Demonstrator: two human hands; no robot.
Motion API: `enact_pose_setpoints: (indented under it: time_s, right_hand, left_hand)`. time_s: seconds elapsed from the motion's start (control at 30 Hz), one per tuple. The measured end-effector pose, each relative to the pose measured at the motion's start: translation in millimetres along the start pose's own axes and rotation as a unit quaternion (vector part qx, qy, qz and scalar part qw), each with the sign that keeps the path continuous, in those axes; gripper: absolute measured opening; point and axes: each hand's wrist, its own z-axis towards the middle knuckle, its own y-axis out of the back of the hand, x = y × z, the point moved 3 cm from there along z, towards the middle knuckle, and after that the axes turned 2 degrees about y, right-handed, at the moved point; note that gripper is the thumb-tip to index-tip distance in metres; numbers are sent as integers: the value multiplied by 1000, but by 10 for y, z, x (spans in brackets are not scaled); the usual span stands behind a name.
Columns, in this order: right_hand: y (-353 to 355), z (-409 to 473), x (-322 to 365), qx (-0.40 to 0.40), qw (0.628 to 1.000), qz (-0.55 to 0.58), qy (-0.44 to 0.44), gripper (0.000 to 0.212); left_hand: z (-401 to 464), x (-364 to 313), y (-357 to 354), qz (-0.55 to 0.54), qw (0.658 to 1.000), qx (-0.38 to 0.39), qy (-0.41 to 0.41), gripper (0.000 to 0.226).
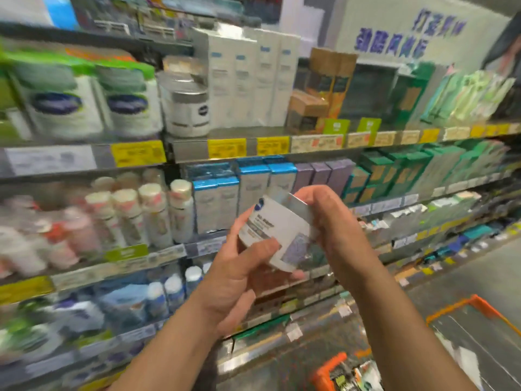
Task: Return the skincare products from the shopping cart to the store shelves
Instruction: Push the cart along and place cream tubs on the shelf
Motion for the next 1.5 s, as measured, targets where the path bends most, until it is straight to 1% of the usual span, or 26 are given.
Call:
enact_pose_setpoints:
  time_s: [0.07, 0.13, 0.2, 0.23, 0.33, 0.4, 0.47, 0.57, 0.63, 0.7, 0.8, 0.83, 0.87, 0.93, 0.97, 1.03, 1.13, 1.17, 1.23, 1.27, 1.3, 1.37, 1.4, 1.47, 1.5]
  right_hand:
    - [-228, 64, 87, 29, 999, 45, -2, 68]
    - [-478, 125, 182, 66, 995, 81, 4, 64]
    - [-705, 175, 268, 98, 990, 106, 5, 63]
    - [-804, 198, 306, 110, 988, 110, 5, 64]
    - [-1050, 268, 443, 131, 987, 94, 12, 64]
    - [-1156, 310, 540, 132, 990, 50, 20, 66]
    - [-1220, 350, 642, 133, 991, 2, 23, 59]
    - [-1267, 456, 769, 133, 990, -26, 34, 51]
    - [-1314, 551, 839, 142, 989, -30, 42, 57]
    - [-1351, 677, 887, 145, 988, -16, 54, 59]
    - [-1347, 913, 930, 155, 983, 45, 86, 60]
    - [-1337, 995, 950, 163, 980, 67, 97, 61]
    - [-1327, 1071, 978, 174, 975, 89, 107, 64]
    - [-1308, 1231, 1036, 191, 967, 111, 129, 70]
    - [-1295, 1322, 1060, 194, 965, 108, 141, 71]
    - [-1285, 1508, 1109, 204, 961, 96, 163, 68]
    - [-1318, 1705, 1221, 243, 951, 74, 178, 64]
    - [-1333, 1751, 1287, 257, 947, 59, 182, 63]
    - [-1372, 1833, 1471, 279, 939, 13, 200, 58]
    - [-1398, 1881, 1582, 285, 934, -14, 214, 54]
    - [-1427, 1932, 1696, 284, 931, -41, 227, 53]
    - [-1481, 2050, 1909, 272, 926, -89, 248, 54]
    - [-1505, 2116, 2001, 273, 922, -107, 252, 53]
    - [-1531, 2252, 2169, 287, 915, -135, 251, 46]
    - [-1539, 2320, 2242, 292, 910, -151, 253, 46]
  left_hand:
    - [-129, -204, 44, -26, 999, 19, 20, 102]
    - [-243, -398, 116, -17, 999, 39, 29, 89]
    - [-320, -561, 231, -16, 999, 39, 22, 73]
    - [-354, -632, 286, -22, 999, 34, 22, 69]
    - [-428, -827, 424, -18, 1000, 21, 4, 71]
    - [-431, -948, 473, 4, 999, 2, -50, 85]
    - [-405, -1041, 489, 25, 991, -29, -125, 99]
    - [-349, -1152, 468, 30, 969, -70, -233, 91]
    - [-298, -1190, 441, 53, 950, -77, -299, 90]
    - [-232, -1250, 422, 77, 933, -88, -339, 84]
    - [-124, -1357, 411, 121, 917, -90, -369, 76]
    - [-84, -1408, 403, 116, 917, -90, -372, 77]
    - [-38, -1459, 394, 95, 922, -90, -365, 83]
    - [77, -1536, 342, 59, 935, -61, -344, 100]
    - [129, -1574, 302, 52, 939, -44, -338, 102]
    - [223, -1683, 241, 52, 941, -39, -331, 92]
    - [302, -1887, 192, 72, 932, -45, -352, 61]
    - [322, -1953, 180, 76, 928, -40, -362, 55]
    - [353, -2087, 156, 72, 922, -34, -378, 51]
    - [376, -2156, 159, 71, 920, -35, -383, 54]
    - [402, -2220, 175, 72, 920, -35, -385, 61]
    - [430, -2366, 197, 76, 925, -34, -371, 84]
    - [436, -2472, 212, 90, 929, -45, -357, 89]
    - [403, -2736, 207, 171, 923, -98, -330, 89]
    - [376, -2884, 199, 243, 909, -131, -314, 90]
